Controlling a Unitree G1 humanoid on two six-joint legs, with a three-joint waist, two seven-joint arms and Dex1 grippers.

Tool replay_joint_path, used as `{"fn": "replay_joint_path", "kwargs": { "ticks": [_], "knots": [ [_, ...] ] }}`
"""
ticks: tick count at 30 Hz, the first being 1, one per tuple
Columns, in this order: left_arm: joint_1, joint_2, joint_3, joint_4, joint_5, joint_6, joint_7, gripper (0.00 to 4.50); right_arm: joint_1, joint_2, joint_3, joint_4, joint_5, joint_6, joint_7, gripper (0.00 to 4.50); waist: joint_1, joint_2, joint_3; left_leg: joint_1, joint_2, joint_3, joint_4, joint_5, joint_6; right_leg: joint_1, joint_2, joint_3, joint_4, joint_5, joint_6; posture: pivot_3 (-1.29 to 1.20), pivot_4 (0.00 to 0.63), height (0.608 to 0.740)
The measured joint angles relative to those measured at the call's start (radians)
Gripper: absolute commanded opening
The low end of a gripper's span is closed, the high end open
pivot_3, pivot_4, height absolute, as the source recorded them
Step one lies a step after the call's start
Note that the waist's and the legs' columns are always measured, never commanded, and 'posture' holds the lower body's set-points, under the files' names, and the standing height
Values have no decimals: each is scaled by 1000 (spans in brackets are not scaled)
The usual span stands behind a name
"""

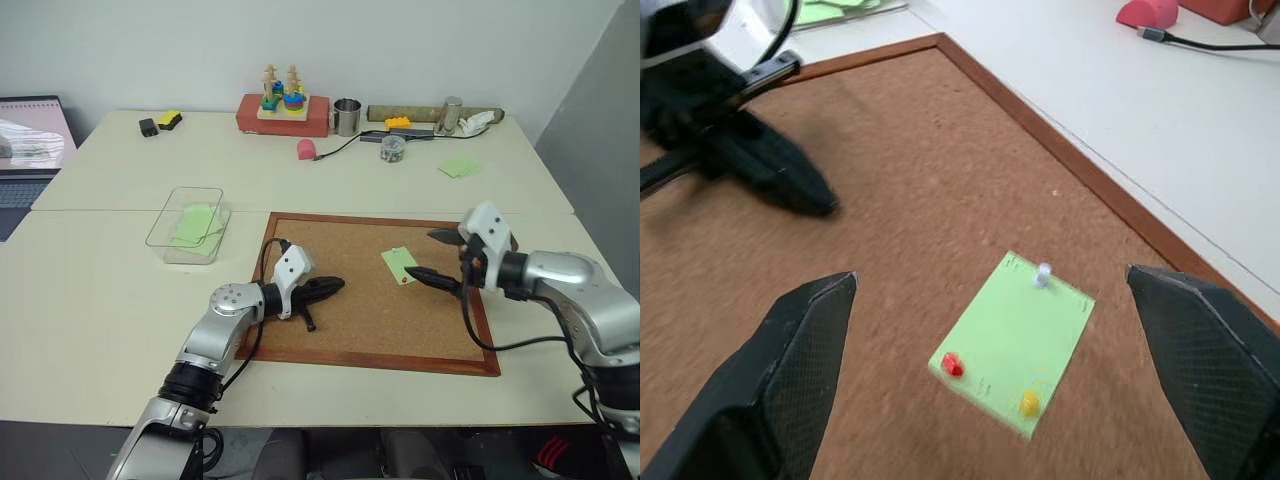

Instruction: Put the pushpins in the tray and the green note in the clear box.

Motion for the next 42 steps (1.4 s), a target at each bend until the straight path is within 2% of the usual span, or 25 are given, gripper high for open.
{"fn": "replay_joint_path", "kwargs": {
  "ticks": [8, 15, 18, 24, 37, 42],
  "knots": [
    [-6, -11, -1, 21, 30, -25, 7, 24, -151, 107, 124, 297, -137, -76, -1, 4500, 1, 1, -1, 2, -1, 1, 0, 0, 0, 1, -1, 0, 1, 1, 0, 0, 150, 740],
    [-4, -11, -2, 17, 41, -24, 9, 24, -184, 160, 133, 467, -198, -194, 21, 4500, 1, 2, -1, 2, 0, 0, 0, 0, 0, 1, -1, 0, 2, 1, 0, 0, 150, 740],
    [-3, -12, -2, 12, 47, -21, 12, 0, -194, 180, 134, 528, -221, -251, 21, 4090, 1, 2, -1, 3, -1, 0, 0, 0, 0, 1, 0, 0, 2, 1, 0, 0, 150, 740],
    [4, -13, -2, -1, 55, -20, 19, 0, -208, 202, 131, 617, -254, -333, 21, 2719, 0, 2, -1, 3, 0, 0, 0, 0, 0, 1, -1, 0, 1, 1, 0, 0, 150, 740],
    [12, -15, 0, -12, 65, -16, 30, 0, -222, 220, 129, 656, -261, -381, 34, 49, 0, 2, -1, 3, 0, 0, 0, 0, 0, 1, -1, 0, 2, 1, 0, 0, 150, 740],
    [12, -15, 0, -13, 65, -14, 31, 0, -222, 221, 128, 654, -268, -380, 43, 13, 0, 2, -2, 3, 0, 0, 0, 0, 0, 1, -1, 0, 1, 1, 0, 0, 150, 740]
  ]
}}
